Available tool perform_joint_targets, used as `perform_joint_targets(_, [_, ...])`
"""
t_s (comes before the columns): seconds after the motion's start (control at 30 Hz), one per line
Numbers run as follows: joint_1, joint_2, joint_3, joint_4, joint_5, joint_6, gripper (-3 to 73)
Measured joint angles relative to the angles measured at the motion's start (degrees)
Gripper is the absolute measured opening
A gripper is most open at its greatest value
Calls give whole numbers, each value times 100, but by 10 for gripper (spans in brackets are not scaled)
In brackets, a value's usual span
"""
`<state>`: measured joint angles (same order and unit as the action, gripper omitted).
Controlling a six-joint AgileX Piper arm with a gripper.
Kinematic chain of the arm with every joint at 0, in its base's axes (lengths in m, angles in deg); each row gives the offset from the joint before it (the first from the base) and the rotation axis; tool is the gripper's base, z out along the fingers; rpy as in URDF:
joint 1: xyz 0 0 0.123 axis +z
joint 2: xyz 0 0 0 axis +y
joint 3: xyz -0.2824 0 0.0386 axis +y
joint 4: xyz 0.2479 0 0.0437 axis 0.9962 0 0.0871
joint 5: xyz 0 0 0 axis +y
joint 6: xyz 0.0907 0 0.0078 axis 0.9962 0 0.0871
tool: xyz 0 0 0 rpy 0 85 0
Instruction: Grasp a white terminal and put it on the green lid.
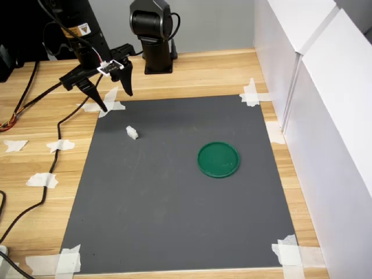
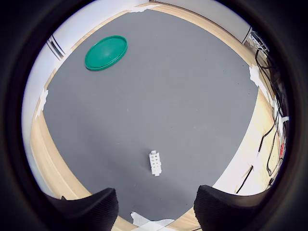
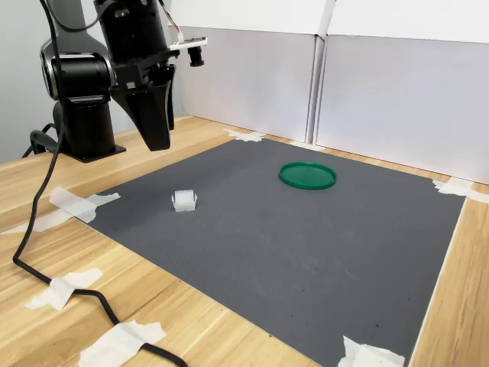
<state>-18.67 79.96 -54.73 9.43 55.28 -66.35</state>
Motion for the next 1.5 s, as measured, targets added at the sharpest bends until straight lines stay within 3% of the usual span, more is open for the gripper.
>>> perform_joint_targets(0.2, [360, 0, 585, -366, -709, 4, 659])
perform_joint_targets(0.43, [398, 51, 976, -379, -1439, -281, 659])
perform_joint_targets(0.67, [398, 402, 980, 0, -1593, -777, 659])
perform_joint_targets(0.77, [497, 569, 980, 18, -1633, -851, 659])
perform_joint_targets(1.2, [731, 1009, 980, -639, -2161, 9, 639])
perform_joint_targets(1.4, [731, 1087, 980, -667, -2130, -2, 566])
perform_joint_targets(1.5, [731, 1096, 980, -649, -2058, -17, 468])
